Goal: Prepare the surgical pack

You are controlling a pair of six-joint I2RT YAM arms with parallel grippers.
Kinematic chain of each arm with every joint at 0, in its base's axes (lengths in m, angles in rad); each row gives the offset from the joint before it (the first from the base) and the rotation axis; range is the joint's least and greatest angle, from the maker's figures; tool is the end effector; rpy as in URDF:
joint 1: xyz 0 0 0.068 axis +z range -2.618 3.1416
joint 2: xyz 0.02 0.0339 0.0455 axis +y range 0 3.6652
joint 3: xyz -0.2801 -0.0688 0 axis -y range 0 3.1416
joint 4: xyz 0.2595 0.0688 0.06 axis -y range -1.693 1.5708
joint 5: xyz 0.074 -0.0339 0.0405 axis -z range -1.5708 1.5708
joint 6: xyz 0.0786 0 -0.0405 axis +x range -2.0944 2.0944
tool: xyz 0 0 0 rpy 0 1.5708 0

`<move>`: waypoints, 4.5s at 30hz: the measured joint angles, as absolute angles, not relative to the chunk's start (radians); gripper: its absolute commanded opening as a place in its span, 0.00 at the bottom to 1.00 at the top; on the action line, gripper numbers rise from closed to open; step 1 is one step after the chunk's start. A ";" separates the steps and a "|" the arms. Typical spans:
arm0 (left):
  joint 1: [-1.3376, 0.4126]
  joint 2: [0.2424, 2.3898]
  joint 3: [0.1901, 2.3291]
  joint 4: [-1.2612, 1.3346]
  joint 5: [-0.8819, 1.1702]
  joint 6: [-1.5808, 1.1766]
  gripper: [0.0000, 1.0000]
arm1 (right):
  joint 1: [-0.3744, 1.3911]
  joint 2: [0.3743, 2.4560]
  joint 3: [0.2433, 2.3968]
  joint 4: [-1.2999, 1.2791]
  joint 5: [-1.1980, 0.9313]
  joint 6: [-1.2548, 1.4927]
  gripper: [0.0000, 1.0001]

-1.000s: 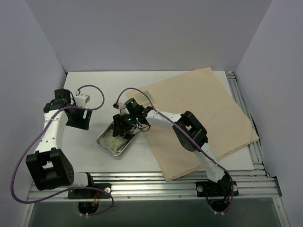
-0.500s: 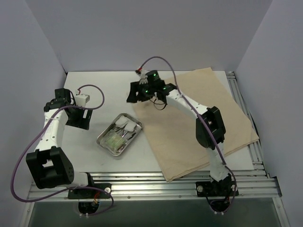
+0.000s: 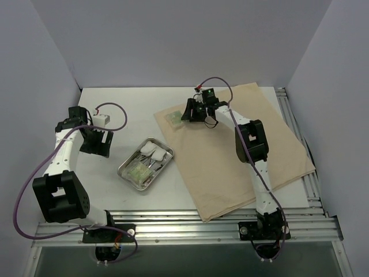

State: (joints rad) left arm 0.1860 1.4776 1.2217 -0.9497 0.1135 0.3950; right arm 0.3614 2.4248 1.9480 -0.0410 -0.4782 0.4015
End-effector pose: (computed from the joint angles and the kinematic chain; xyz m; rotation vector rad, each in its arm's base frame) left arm 0.3107 0.0494 0.2427 0.3167 2.7417 -0.0042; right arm 0.5617 0.2510 0.1606 -0.2612 2.1537 0.9508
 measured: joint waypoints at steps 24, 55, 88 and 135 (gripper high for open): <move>0.186 1.513 1.237 -0.955 0.132 0.371 0.89 | 0.376 2.494 1.908 0.137 -0.679 0.511 0.00; 0.186 1.479 1.217 -0.954 0.132 0.376 0.89 | 0.745 2.037 1.557 0.080 -0.702 0.260 0.00; 0.158 1.462 1.201 -0.977 0.195 0.381 0.89 | 0.721 2.083 1.669 -0.097 -0.433 0.151 0.47; 0.158 1.463 1.201 -0.976 0.178 0.370 0.89 | 0.800 2.344 1.971 -0.420 -0.105 -0.002 0.00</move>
